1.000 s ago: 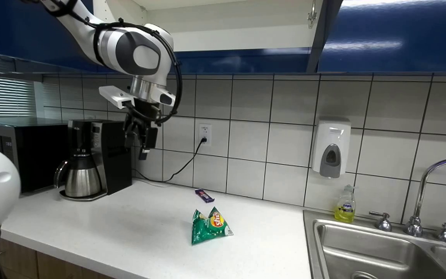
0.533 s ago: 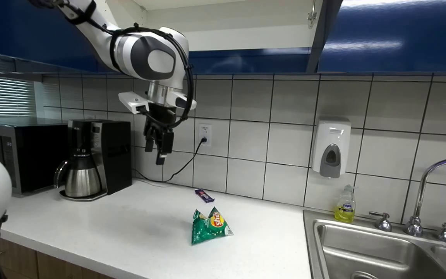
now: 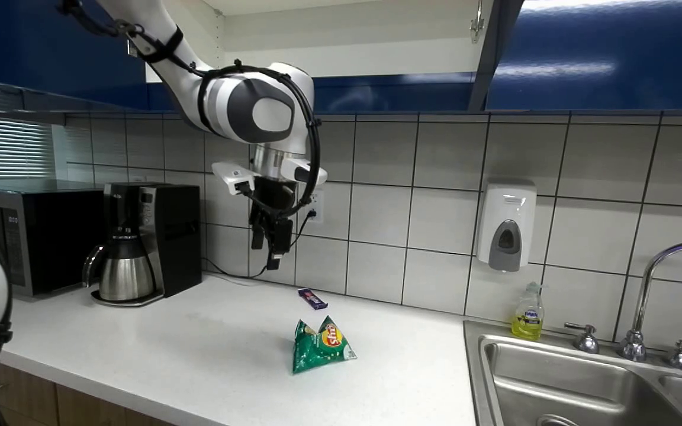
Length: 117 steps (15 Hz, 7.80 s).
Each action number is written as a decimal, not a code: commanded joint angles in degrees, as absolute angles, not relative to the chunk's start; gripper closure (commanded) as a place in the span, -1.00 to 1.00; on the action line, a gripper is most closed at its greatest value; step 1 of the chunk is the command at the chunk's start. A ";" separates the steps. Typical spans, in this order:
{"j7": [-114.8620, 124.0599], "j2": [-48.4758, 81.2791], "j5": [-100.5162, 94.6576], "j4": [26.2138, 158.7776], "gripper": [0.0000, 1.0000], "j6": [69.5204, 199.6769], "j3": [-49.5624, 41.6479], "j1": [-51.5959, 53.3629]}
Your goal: Put the green packet in the open upper cabinet.
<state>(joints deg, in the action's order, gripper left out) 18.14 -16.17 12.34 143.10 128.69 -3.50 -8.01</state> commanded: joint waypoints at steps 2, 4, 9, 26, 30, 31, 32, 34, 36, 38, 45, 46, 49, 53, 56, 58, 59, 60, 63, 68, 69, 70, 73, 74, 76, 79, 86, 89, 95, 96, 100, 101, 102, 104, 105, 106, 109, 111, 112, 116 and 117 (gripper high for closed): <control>19.28 -9.36 11.79 139.70 -1.00 131.79 -5.10 -8.74; 18.73 -6.57 12.37 138.44 -1.00 133.13 -6.00 -8.60; 18.19 0.96 13.55 134.27 -1.00 135.61 -6.85 -7.90; 19.91 20.98 14.50 121.07 -1.00 138.21 -7.33 -6.85; 20.80 23.37 14.34 119.41 -1.00 138.52 -7.85 -6.85; 21.00 23.83 14.33 119.17 -1.00 138.59 -8.02 -6.88; 21.22 24.30 14.25 118.95 -1.00 138.63 -8.24 -6.90; 21.49 25.09 14.24 118.63 -1.00 138.70 -8.55 -6.96; 21.73 25.87 14.23 118.29 -1.00 138.80 -8.79 -6.92; 21.99 26.53 14.24 117.99 -1.00 139.02 -8.99 -6.87; 23.06 28.32 14.40 117.06 -1.00 140.00 -9.36 -6.84; 23.25 28.49 14.42 116.99 -1.00 140.17 -9.38 -6.81; 23.77 28.95 14.35 116.69 -1.00 140.36 -9.42 -6.71; 23.95 29.48 14.30 116.43 -0.46 140.65 -9.40 -6.67; 23.82 29.58 14.32 116.39 0.00 140.57 -9.38 -6.73; 23.83 29.61 14.29 116.34 0.31 140.51 -9.40 -6.73; 23.87 29.63 14.27 116.31 0.44 140.49 -9.41 -6.70; 23.86 29.65 14.27 116.28 0.58 140.48 -9.39 -6.70; 23.91 29.61 14.17 116.14 0.98 140.43 -9.36 -6.56; 20.85 28.53 14.69 115.71 1.00 139.33 -7.88 -6.89; 19.27 27.91 14.48 115.74 1.00 138.77 -7.37 -6.98; 17.87 27.55 14.02 115.69 1.00 138.02 -7.03 -6.92; 11.29 26.30 12.84 115.95 0.99 136.23 -5.30 -6.98; 9.50 25.88 12.18 116.07 0.99 135.23 -4.92 -6.79; 6.54 24.90 10.17 116.41 0.99 133.35 -4.47 -5.91; 3.55 22.63 5.71 117.32 0.99 130.61 -4.33 -3.95; 2.07 15.92 -4.02 120.68 0.99 126.75 -3.64 0.24; 2.16 12.38 -5.19 123.80 0.99 126.77 -2.82 1.30; 2.95 2.41 -4.52 133.62 0.99 127.73 -1.21 2.12; 2.75 0.46 -4.34 135.28 0.99 127.56 -0.96 2.11; 2.92 -8.48 -3.98 141.13 0.99 126.39 -0.19 2.15; 2.98 -11.20 -3.92 142.38 0.99 125.89 -0.02 2.15; 3.17 -13.66 -3.90 143.35 0.99 125.34 0.20 2.16; 2.94 -19.39 -3.66 144.96 0.99 123.69 0.55 2.17; 2.95 -22.09 -3.56 145.49 0.99 122.68 0.73 2.20; 3.16 -24.87 -3.38 145.84 0.99 121.38 0.94 2.26; 3.29 -32.78 -1.20 145.39 0.99 117.28 1.03 2.66; 3.24 -36.81 1.13 143.85 0.99 114.65 0.74 3.06; 3.76 -38.78 1.78 143.29 0.99 113.82 1.03 3.08; 4.68 -45.30 4.04 139.77 0.99 110.88 1.49 2.83; 4.99 -46.54 4.21 138.69 0.99 110.70 1.64 2.57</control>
<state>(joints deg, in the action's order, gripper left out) 3.47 -42.22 2.97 141.07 113.43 0.73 3.13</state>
